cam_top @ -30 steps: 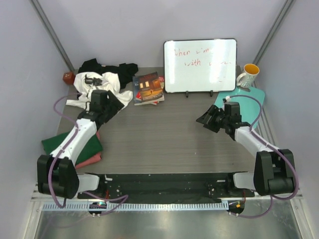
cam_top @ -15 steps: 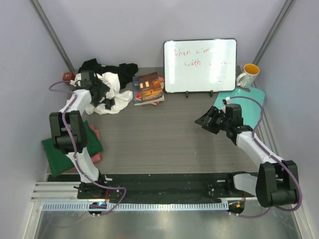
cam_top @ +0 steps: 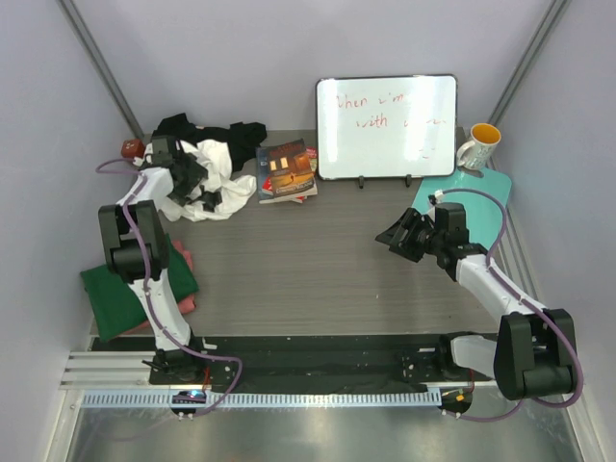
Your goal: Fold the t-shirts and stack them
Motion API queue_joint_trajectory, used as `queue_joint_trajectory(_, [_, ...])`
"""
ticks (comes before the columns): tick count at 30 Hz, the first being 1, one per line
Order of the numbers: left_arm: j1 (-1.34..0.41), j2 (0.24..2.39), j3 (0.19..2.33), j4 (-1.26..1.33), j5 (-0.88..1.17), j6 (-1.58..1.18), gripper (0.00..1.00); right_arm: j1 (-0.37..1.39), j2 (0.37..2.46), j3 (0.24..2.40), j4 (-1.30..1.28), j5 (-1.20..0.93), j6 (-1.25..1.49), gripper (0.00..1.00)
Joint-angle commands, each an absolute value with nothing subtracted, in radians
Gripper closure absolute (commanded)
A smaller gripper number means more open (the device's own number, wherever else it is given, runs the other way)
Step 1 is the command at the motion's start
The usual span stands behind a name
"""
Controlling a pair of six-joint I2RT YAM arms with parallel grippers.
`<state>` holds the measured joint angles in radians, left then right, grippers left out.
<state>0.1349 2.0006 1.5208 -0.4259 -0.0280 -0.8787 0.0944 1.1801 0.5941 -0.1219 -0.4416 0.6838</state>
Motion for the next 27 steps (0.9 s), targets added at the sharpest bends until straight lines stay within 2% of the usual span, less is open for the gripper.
queue_joint_trajectory(1, [0.147,2.028,1.551,-0.430,-0.009,-0.862,0.29,0.098,1.184,0.600,-0.104,-0.460,0.692,0.39])
queue_joint_trajectory(3, [0.147,2.023,1.537,-0.413,-0.003,-0.864,0.47,0.098,1.189,0.606,-0.106,-0.459,0.695,0.38])
queue_joint_trajectory(4, [0.147,2.019,1.516,-0.402,-0.003,-0.864,0.72,0.098,1.192,0.609,-0.107,-0.457,0.695,0.39])
queue_joint_trajectory(5, [0.147,2.013,1.505,-0.391,-0.003,-0.865,0.87,0.098,1.198,0.611,-0.104,-0.457,0.698,0.39])
queue_joint_trajectory(6, [0.147,1.993,1.493,-0.376,-0.003,-0.867,0.97,0.098,1.200,0.614,-0.106,-0.456,0.699,0.39])
queue_joint_trajectory(7, [0.147,1.980,1.467,-0.365,-0.003,-0.870,1.00,0.098,1.203,0.614,-0.104,-0.457,0.703,0.38])
queue_joint_trajectory(15, [0.150,1.778,1.399,-0.270,0.049,-0.865,1.00,0.098,1.201,0.583,-0.092,-0.460,0.712,0.39])
queue_joint_trajectory(23, [0.150,1.571,1.520,-0.317,0.120,-0.861,1.00,0.098,1.192,0.555,-0.074,-0.476,0.722,0.39])
queue_joint_trajectory(27, [0.146,1.477,1.566,-0.362,0.231,-0.879,1.00,0.106,1.196,0.568,-0.072,-0.472,0.724,0.38])
